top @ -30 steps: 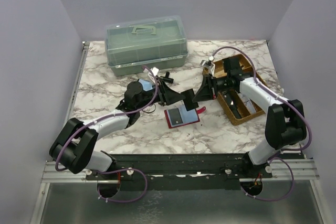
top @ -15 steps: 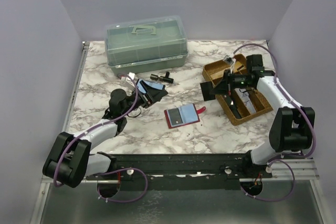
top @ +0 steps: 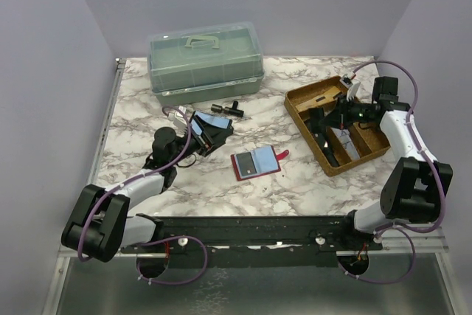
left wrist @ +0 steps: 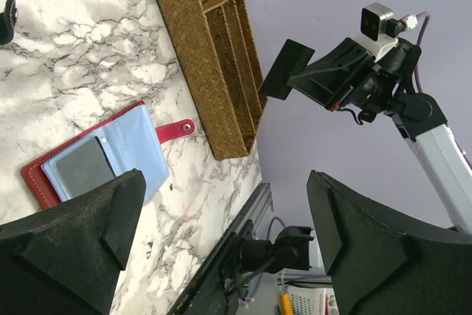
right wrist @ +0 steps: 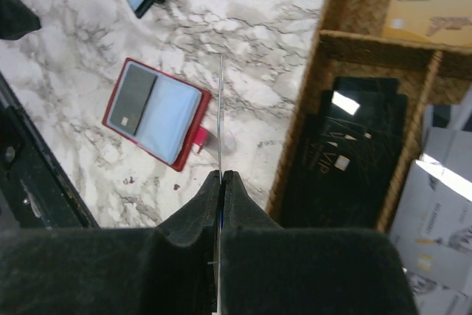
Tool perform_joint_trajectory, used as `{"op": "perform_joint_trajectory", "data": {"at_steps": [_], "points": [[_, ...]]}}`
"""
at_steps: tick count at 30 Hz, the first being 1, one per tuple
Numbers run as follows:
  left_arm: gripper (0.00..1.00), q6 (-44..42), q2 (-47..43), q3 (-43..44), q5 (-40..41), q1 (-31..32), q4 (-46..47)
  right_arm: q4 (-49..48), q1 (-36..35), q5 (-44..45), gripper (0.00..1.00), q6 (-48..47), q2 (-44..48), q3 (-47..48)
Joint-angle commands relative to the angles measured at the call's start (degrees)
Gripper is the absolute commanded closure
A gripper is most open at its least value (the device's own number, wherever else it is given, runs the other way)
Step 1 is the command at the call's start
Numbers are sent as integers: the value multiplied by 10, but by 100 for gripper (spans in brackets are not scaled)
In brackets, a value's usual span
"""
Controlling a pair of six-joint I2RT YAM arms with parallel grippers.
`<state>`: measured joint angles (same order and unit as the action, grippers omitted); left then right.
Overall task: Take the credit cards out of the card holder
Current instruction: Place the credit card in the storage box.
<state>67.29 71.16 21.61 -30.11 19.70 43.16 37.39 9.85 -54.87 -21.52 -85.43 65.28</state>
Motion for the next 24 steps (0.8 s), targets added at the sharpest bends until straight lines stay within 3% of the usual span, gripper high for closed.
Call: {"op": "perform_joint_trajectory", "data": {"at_steps": [1,14,24], "points": [[1,7,-8,-9,-12,-7,-24,1,17,66,100,-4,15,5],[1,-40,-97,-26,16,-8,-130,14,22,154,99,-22,11,-2],[1,-48,-133,-38,30,-9,-154,39,22,149,98,-35,-24,3]]}}
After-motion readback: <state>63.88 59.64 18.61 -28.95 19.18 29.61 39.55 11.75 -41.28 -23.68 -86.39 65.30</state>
